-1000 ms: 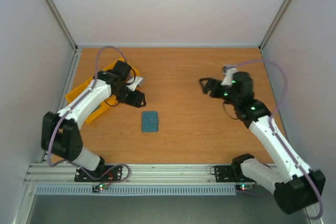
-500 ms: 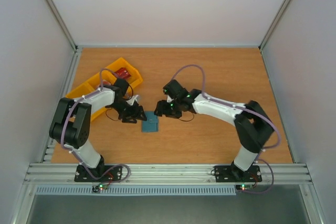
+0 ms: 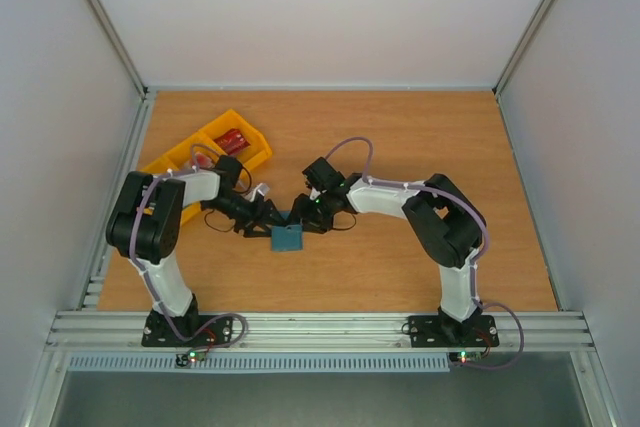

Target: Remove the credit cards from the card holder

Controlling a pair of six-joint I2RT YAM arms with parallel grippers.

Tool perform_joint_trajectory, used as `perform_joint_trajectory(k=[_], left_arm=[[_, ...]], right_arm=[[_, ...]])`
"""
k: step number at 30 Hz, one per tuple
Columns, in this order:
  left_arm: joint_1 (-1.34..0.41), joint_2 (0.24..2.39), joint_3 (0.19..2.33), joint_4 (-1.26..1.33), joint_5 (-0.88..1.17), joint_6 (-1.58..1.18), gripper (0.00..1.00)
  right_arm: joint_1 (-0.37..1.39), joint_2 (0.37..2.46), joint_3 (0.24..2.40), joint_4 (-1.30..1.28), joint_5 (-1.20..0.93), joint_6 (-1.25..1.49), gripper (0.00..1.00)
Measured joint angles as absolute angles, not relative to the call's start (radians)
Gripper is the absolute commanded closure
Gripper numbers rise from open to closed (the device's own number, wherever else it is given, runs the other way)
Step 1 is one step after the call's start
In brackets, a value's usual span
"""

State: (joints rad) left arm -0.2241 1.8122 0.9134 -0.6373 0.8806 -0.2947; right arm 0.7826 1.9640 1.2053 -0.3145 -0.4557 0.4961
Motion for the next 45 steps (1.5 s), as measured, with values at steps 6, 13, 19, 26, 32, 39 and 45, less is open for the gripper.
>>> perform_joint_trajectory(k=[6,13,19,26,32,39,45], left_arm=[[-0.226,1.747,0.836,-0.537,0.891,-0.345,0.53],[-0.233,1.700,0.810,-0.466,0.890,-0.388,0.97],[-0.240,1.677,0.832,-0.472,0.917,-0.385,1.00],[-0.228,1.605,1.092,-0.678,0.862,-0.274,1.00],[-0.223,1.471,1.511,-0.946,0.761,-0.063,1.00],[-0.293,1.170,1.558,-0.899,0.766,0.049,1.00],[-0.445,0.991,1.335,-0.642,0.827,-0.047,1.00]], right_arm=[[0.762,1.974,1.161,-0.184,-0.520,0.553,0.57],[0.742,1.972,1.111,-0.073,-0.564,0.591,0.57],[0.709,1.876,1.042,-0.064,-0.547,0.573,0.42],[0.645,1.641,1.118,-0.216,-0.574,0.274,0.17],[0.607,1.285,1.211,-0.327,-0.591,-0.078,0.02],[0.589,1.055,1.245,-0.334,-0.776,-0.284,0.01],[0.624,1.082,1.283,-0.411,-0.787,-0.354,0.02]])
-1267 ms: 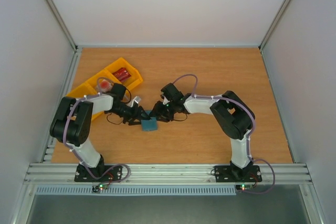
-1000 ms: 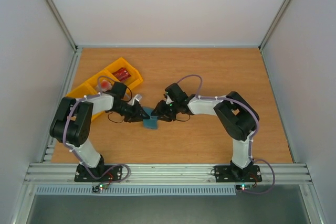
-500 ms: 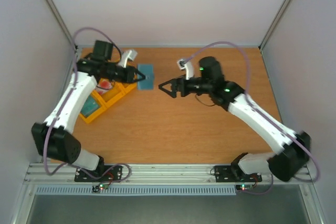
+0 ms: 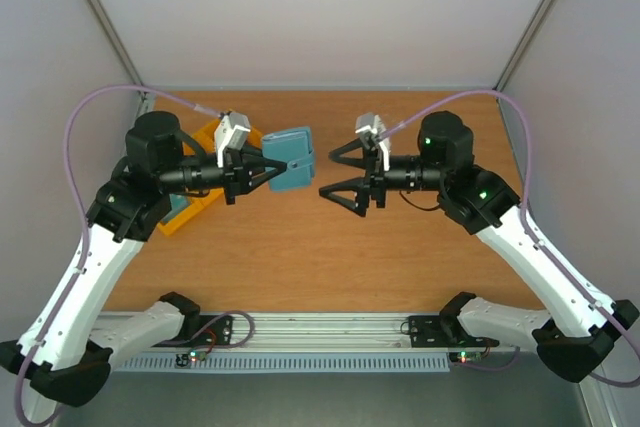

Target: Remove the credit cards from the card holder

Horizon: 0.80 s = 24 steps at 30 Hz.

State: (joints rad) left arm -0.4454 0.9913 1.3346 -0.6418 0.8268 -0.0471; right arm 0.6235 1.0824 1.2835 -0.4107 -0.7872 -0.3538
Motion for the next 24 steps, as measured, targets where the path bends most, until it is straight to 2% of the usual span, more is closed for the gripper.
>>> perform_joint_trajectory(k=[6,7,10,12,13,16,17,19,20,21,24], left_arm=[[-0.460,0.953,1.266,-0.511,0.862,-0.155,1.00],[-0.464,0.938,1.255,-0.504,0.868,-0.164,1.00],[-0.476,0.884,1.213,-0.462,0.894,-0.198,1.00],[-0.482,0.861,1.182,-0.406,0.923,-0.220,1.00],[-0.484,0.854,1.168,-0.378,0.935,-0.229,1.00],[-0.486,0.837,1.104,-0.271,0.956,-0.259,1.00],[-0.486,0.835,1.087,-0.243,0.966,-0.269,1.00],[-0.489,0.830,1.058,-0.218,0.986,-0.283,1.00],[-0.490,0.828,1.045,-0.213,0.994,-0.286,1.00],[-0.491,0.825,1.036,-0.208,1.000,-0.286,1.00],[-0.490,0.818,1.019,-0.183,1.008,-0.290,1.00]], right_arm=[[0.726,1.113,1.295,-0.472,-0.795,-0.425,0.04],[0.737,1.121,1.297,-0.474,-0.795,-0.432,0.08],[0.776,1.166,1.309,-0.479,-0.794,-0.459,0.33],[0.791,1.195,1.311,-0.480,-0.794,-0.470,0.44],[0.793,1.206,1.314,-0.482,-0.795,-0.474,0.45],[0.793,1.213,1.318,-0.489,-0.810,-0.481,0.27],[0.793,1.208,1.318,-0.490,-0.816,-0.485,0.24],[0.793,1.197,1.320,-0.479,-0.825,-0.500,0.23],[0.793,1.190,1.322,-0.479,-0.828,-0.504,0.27],[0.793,1.184,1.324,-0.479,-0.833,-0.509,0.36],[0.793,1.178,1.330,-0.471,-0.853,-0.514,0.70]])
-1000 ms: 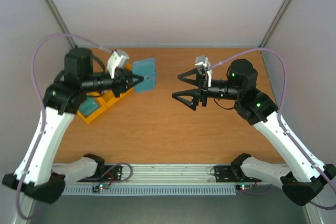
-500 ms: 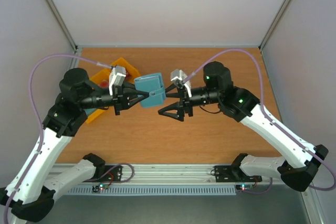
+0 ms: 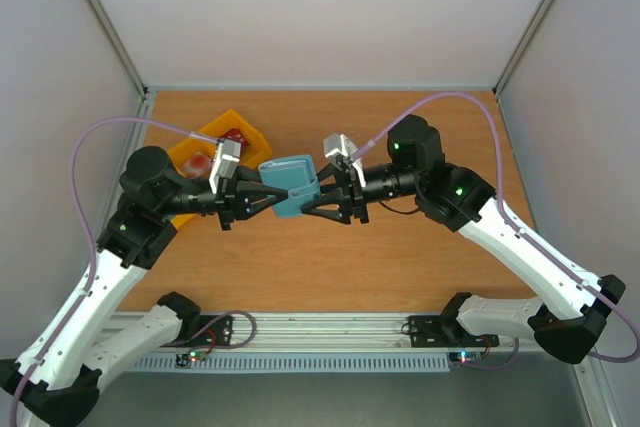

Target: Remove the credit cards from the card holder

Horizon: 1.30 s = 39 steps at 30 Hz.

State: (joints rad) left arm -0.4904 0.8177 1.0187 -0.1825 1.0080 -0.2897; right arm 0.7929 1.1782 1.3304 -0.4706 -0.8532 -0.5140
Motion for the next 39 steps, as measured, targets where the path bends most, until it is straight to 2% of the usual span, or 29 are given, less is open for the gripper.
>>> perform_joint_trajectory(k=[1,3,5,6,8,9,10,17,20,22,24,25,26,28,30,34,36,39], left_arm=[[-0.491,0.815,1.016,-0.172,1.010,-0.292,1.00],[-0.491,0.812,1.011,-0.149,1.009,-0.299,1.00],[-0.488,0.809,1.007,-0.141,1.005,-0.304,1.00],[-0.489,0.809,1.006,-0.140,1.005,-0.305,0.93],[-0.490,0.809,1.006,-0.142,1.004,-0.302,0.60],[-0.491,0.807,1.005,-0.146,1.003,-0.301,0.53],[-0.492,0.805,1.005,-0.149,1.002,-0.297,0.50],[-0.493,0.764,0.958,-0.123,1.011,-0.295,0.49],[-0.494,0.772,0.947,-0.073,1.024,-0.308,0.52],[-0.496,0.780,0.946,-0.046,1.032,-0.321,0.61],[-0.502,0.791,0.944,-0.029,1.036,-0.329,0.95],[-0.504,0.793,0.942,-0.022,1.038,-0.336,0.99],[-0.507,0.793,0.937,-0.014,1.043,-0.334,1.00],[-0.505,0.788,0.927,-0.018,1.020,-0.338,1.00],[-0.506,0.782,0.922,-0.036,0.968,-0.340,1.00],[-0.512,0.747,0.894,-0.140,0.761,-0.340,1.00],[-0.512,0.737,0.877,-0.186,0.652,-0.341,1.00],[-0.512,0.739,0.859,-0.214,0.539,-0.356,1.00]], right_arm=[[0.793,1.180,1.334,-0.466,-0.859,-0.510,0.88],[0.793,1.187,1.341,-0.459,-0.869,-0.509,0.98],[0.793,1.187,1.341,-0.455,-0.877,-0.503,0.99],[0.793,1.185,1.341,-0.457,-0.880,-0.500,0.99],[0.793,1.180,1.339,-0.460,-0.879,-0.507,0.99],[0.791,1.178,1.339,-0.464,-0.879,-0.513,0.99],[0.788,1.176,1.338,-0.474,-0.884,-0.525,0.99],[0.760,1.172,1.390,-0.654,-0.947,-0.641,0.99],[0.760,1.206,1.430,-0.691,-0.991,-0.672,0.99],[0.760,1.221,1.438,-0.702,-1.009,-0.688,0.99],[0.758,1.235,1.438,-0.711,-1.019,-0.696,0.99],[0.757,1.241,1.438,-0.713,-1.021,-0.698,0.95],[0.757,1.249,1.438,-0.715,-1.020,-0.698,0.87],[0.752,1.252,1.438,-0.716,-1.000,-0.699,0.63],[0.752,1.239,1.432,-0.706,-0.923,-0.681,0.55],[0.757,1.161,1.361,-0.627,-0.569,-0.607,0.61],[0.776,1.114,1.316,-0.577,-0.339,-0.559,0.57],[0.867,1.091,1.272,-0.497,-0.102,-0.541,0.52]])
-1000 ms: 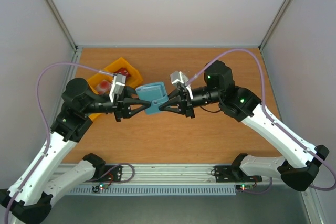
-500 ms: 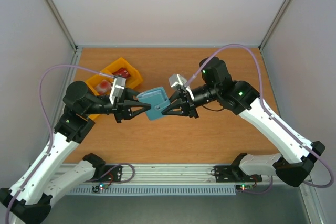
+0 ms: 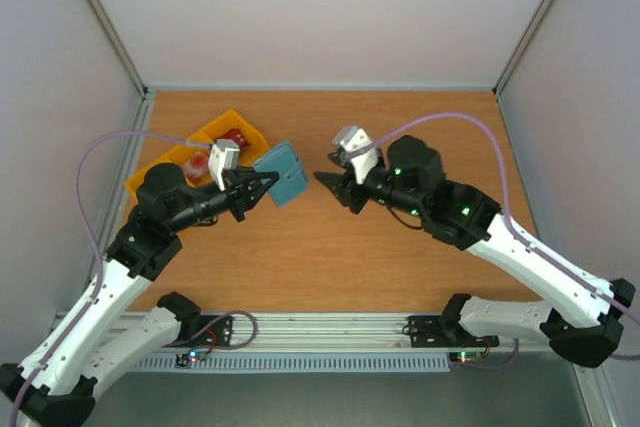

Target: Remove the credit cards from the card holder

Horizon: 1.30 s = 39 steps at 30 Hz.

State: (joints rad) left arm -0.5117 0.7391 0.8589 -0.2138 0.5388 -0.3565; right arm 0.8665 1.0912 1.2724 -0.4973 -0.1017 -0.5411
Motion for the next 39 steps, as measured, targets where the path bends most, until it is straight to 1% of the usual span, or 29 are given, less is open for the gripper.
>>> perform_joint_trajectory(k=[3,6,8,11,20,24,26,27,29,30,34,39], left_arm=[[-0.512,0.740,0.849,-0.224,0.481,-0.386,1.00],[-0.512,0.740,0.847,-0.228,0.457,-0.416,1.00],[-0.512,0.740,0.843,-0.224,0.448,-0.433,1.00],[-0.511,0.743,0.836,-0.220,0.440,-0.444,1.00],[-0.494,0.767,0.835,-0.159,0.434,-0.453,1.00],[-0.492,0.773,0.827,-0.151,0.427,-0.456,1.00],[-0.492,0.778,0.823,-0.146,0.421,-0.457,1.00],[-0.492,0.781,0.823,-0.143,0.414,-0.458,1.00],[-0.492,0.786,0.823,-0.138,0.402,-0.459,1.00],[-0.492,0.788,0.823,-0.138,0.396,-0.459,1.00],[-0.501,0.790,0.822,-0.167,0.385,-0.421,1.00],[-0.512,0.791,0.821,-0.181,0.387,-0.380,1.00]], right_arm=[[0.987,1.141,1.273,-0.437,0.033,-0.543,0.49],[1.034,1.211,1.279,-0.406,0.074,-0.538,0.46],[1.040,1.255,1.290,-0.402,0.093,-0.535,0.48],[1.042,1.313,1.325,-0.411,0.121,-0.532,0.54],[1.043,1.364,1.395,-0.432,0.170,-0.534,0.60],[1.043,1.385,1.416,-0.454,0.194,-0.535,0.66],[1.043,1.396,1.430,-0.466,0.212,-0.534,0.73],[1.043,1.404,1.440,-0.474,0.225,-0.534,0.80],[1.043,1.421,1.460,-0.487,0.250,-0.540,0.97],[1.044,1.430,1.471,-0.496,0.263,-0.539,0.99],[1.045,1.449,1.491,-0.506,0.330,-0.544,0.99],[1.026,1.448,1.490,-0.522,0.343,-0.543,0.99]])
